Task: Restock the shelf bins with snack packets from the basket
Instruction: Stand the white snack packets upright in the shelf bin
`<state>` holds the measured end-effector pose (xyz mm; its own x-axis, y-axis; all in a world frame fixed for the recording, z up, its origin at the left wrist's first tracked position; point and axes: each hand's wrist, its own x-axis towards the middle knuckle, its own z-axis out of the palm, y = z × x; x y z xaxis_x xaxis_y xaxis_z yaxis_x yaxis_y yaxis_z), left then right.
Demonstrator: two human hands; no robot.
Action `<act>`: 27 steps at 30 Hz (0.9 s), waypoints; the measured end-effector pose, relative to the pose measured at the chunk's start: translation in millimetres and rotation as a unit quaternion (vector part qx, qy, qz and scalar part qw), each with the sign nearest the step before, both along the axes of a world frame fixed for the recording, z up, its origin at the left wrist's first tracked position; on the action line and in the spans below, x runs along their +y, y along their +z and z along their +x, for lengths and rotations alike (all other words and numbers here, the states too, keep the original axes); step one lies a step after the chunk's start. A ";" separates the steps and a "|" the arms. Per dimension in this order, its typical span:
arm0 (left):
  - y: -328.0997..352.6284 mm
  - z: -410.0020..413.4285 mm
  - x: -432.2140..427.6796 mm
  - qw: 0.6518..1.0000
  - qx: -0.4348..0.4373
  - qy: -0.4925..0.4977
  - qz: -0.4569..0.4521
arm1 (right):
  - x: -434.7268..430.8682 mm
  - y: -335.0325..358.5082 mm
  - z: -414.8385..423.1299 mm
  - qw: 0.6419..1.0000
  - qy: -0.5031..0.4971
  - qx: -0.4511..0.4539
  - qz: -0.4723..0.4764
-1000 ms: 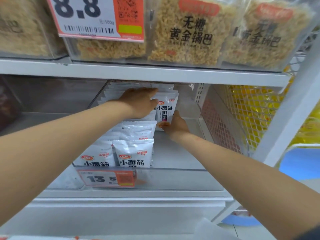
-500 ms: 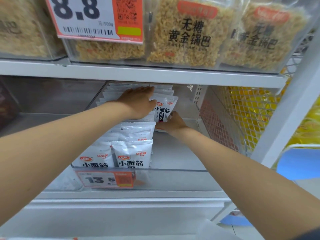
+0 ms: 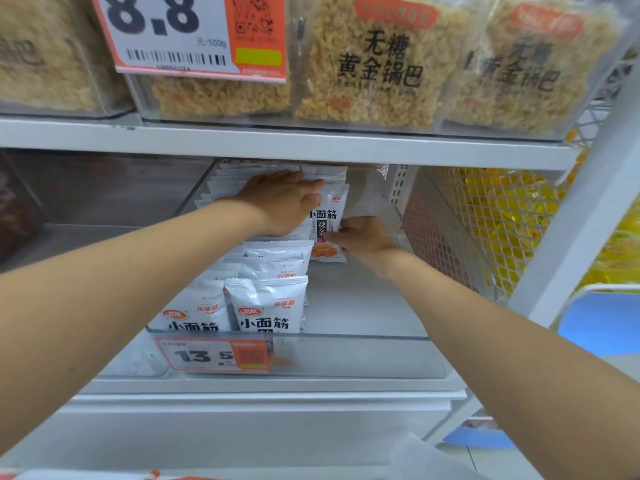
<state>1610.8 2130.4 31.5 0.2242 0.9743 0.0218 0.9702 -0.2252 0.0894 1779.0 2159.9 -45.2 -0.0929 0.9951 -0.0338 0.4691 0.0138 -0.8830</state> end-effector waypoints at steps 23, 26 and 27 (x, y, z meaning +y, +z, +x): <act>18.4 -16.9 -125.4 0.982 -0.094 0.070 0.149 | -112.2 67.3 6.6 0.983 -0.078 -0.093 0.137; 13.7 -27.9 -169.4 0.955 -0.132 0.096 0.248 | -148.1 75.3 -7.4 0.962 -0.070 -0.074 0.253; 12.3 -31.8 -185.5 0.946 -0.157 0.103 0.264 | -161.1 75.9 -15.6 0.957 -0.055 -0.072 0.276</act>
